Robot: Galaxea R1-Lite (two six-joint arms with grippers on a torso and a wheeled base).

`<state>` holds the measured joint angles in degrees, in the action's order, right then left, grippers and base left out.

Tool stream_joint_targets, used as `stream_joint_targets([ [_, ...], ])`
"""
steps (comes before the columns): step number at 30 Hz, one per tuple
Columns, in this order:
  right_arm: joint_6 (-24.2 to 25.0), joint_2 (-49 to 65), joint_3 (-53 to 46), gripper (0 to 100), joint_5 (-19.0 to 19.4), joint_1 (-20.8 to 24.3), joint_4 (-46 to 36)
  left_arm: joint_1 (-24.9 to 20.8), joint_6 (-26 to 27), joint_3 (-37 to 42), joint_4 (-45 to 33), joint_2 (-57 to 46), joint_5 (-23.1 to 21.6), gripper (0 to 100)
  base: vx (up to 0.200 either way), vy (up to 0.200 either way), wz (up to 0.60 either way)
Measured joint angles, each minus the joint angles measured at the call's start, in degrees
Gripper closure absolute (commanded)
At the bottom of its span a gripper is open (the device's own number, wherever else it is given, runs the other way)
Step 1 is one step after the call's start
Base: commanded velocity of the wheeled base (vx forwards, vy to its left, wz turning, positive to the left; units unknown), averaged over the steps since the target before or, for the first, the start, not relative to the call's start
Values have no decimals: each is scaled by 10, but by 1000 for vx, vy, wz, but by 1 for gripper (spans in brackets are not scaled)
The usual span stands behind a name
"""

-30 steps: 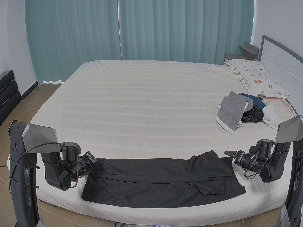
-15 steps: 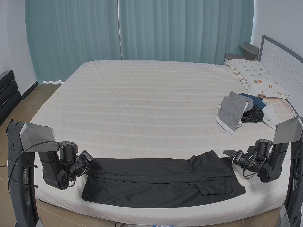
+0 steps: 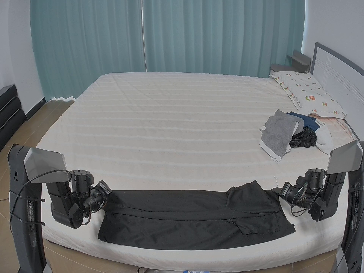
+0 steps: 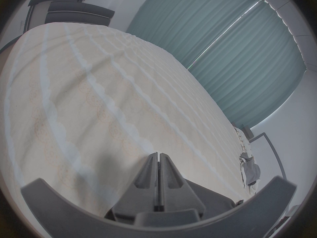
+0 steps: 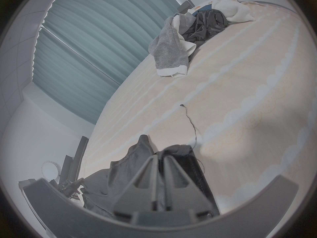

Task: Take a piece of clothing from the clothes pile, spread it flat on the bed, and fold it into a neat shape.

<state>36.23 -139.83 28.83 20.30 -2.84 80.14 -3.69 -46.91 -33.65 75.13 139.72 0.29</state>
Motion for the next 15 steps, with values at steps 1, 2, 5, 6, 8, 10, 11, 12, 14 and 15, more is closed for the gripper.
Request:
stream_joint_targets([
  [1, 0, 0, 1, 100, 0, -1, 0, 0, 0, 0, 0, 0, 0, 100, 0, 0, 0],
  [2, 0, 0, 2, 100, 0, -2, -1, 0, 0, 0, 0, 0, 0, 100, 0, 0, 0],
  [5, 1, -1, 5, 100, 0, -6, 0, 0, 0, 0, 0, 0, 1, 100, 0, 0, 0],
  [6, 1, -1, 6, 100, 0, -7, 0, 1, 0, 0, 0, 0, 1, 100, 0, 0, 0],
  [8, 2, -1, 8, 100, 0, -11, 2, 2, 0, 0, 0, 0, 1, 100, 0, 0, 0],
  [10, 2, -1, 10, 100, 0, -15, 4, 4, 0, 0, 0, 0, 1, 100, 0, 0, 0],
  [11, 2, -1, 11, 100, 0, -16, 4, 4, 0, 0, 0, 0, 1, 100, 0, 0, 0],
  [12, 3, -2, 13, 100, 0, -18, 4, 4, 0, 0, 0, 0, 2, 100, 0, 0, 0],
  [14, 4, -5, 17, 100, 0, -21, 7, 4, 0, 0, 0, 0, 2, 100, 0, 0, 0],
  [15, 4, -6, 17, 100, 0, -22, 7, 4, 0, 0, 0, 0, 2, 100, 0, 0, 0],
])
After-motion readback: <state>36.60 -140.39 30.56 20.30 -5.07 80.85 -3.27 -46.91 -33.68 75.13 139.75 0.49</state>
